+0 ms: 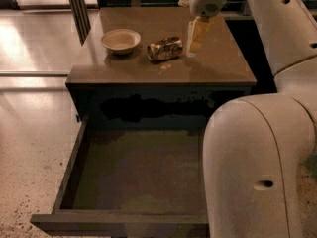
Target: Place orange can into top drawer
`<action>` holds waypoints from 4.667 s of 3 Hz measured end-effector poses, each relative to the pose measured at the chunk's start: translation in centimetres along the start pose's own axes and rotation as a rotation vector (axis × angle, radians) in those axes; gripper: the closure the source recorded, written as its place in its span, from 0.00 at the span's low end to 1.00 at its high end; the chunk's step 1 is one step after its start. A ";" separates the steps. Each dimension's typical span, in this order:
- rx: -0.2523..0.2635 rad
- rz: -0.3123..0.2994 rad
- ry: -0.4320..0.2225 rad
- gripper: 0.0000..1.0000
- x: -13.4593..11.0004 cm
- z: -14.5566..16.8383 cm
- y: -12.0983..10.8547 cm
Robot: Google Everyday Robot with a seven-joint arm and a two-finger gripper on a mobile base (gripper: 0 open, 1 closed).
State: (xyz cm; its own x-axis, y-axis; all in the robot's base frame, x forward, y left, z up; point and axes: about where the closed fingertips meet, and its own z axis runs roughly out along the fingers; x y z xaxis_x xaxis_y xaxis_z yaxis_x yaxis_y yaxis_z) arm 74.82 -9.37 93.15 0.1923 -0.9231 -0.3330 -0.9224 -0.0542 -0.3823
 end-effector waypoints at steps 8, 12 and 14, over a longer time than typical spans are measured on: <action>-0.114 -0.139 0.000 0.51 -3.1 14.5 -1.7; -0.114 -0.139 0.000 1.00 -3.4 13.7 -1.8; -0.067 -0.173 -0.139 1.00 -6.9 8.0 -1.6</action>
Offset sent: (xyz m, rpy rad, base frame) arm 0.0043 0.1219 -0.0231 -0.0160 0.1127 0.4233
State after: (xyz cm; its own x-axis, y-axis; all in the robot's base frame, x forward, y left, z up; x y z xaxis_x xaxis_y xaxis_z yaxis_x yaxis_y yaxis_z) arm 77.67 0.16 89.19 0.3892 -0.8368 -0.3851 -0.8911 -0.2361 -0.3877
